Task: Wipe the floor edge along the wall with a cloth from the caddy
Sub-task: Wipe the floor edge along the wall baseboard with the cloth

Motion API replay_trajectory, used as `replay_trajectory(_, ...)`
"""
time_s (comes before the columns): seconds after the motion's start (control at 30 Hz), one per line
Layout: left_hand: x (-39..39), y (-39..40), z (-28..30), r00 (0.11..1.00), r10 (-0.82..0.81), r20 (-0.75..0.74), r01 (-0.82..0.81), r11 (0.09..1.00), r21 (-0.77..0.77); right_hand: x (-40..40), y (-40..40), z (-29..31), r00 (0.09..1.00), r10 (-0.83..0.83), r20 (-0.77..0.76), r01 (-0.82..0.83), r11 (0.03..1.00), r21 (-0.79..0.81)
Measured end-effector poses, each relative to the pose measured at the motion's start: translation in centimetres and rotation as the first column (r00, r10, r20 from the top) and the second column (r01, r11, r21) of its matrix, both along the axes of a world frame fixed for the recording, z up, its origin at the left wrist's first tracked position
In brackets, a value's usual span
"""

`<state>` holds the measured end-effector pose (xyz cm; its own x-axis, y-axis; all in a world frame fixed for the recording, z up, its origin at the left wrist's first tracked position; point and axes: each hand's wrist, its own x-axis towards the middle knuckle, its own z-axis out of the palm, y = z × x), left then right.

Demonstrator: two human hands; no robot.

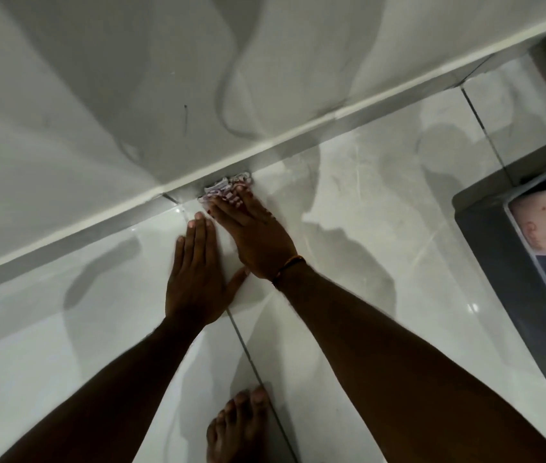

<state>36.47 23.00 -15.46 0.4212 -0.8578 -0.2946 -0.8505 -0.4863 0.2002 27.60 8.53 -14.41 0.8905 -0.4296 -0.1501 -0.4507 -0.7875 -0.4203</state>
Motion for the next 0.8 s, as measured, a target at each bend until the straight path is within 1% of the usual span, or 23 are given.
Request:
replay_trajectory(0.13,0.7,0.5,-0.3,0.999,-0.04,0.014,0.04,0.999,-0.01,1.0,1.7,0.5,0.994,-0.11,-0.011,0.11,0.994,0.013)
replay_trajectory(0.3,1.1,0.3,-1.0,0.996,-0.049,0.068,0.052,0.998,-0.032,-0.1,-0.3,0.4,1.0,-0.029,-0.009,0.029,0.999,-0.032)
replay_trajectory(0.43,1.1,0.0,-1.3,0.993,-0.062,0.102,0.068,0.996,-0.063,-2.9,-4.3,0.3,0.995,-0.096,-0.019,0.095,0.994,-0.055)
replay_trajectory(0.5,0.9,0.0,-1.3,0.99,-0.065,0.128,0.074,0.995,-0.067,-4.9,-7.3,0.2,0.992,-0.126,0.009,0.126,0.99,-0.064)
replay_trajectory(0.6,0.7,-0.1,-1.4,0.989,-0.058,0.139,0.068,0.995,-0.069,-7.9,-11.7,0.3,0.974,-0.174,0.147,0.182,0.982,-0.046)
replay_trajectory(0.63,0.7,-0.1,-1.5,0.989,-0.056,0.138,0.066,0.995,-0.069,-8.7,-12.7,0.3,0.963,-0.211,0.168,0.221,0.974,-0.043)
replay_trajectory(0.7,0.8,-0.1,-1.5,0.99,-0.052,0.134,0.061,0.996,-0.065,-9.8,-14.6,0.5,0.931,-0.328,0.162,0.339,0.94,-0.043)
replay_trajectory(0.77,0.8,-0.1,-1.6,0.989,-0.056,0.134,0.064,0.996,-0.055,-11.0,-16.9,0.7,0.882,-0.457,0.116,0.466,0.882,-0.071)
replay_trajectory(0.8,0.7,-0.1,-1.5,0.99,-0.056,0.128,0.062,0.997,-0.045,-11.7,-18.5,0.8,0.863,-0.5,0.073,0.505,0.856,-0.108)
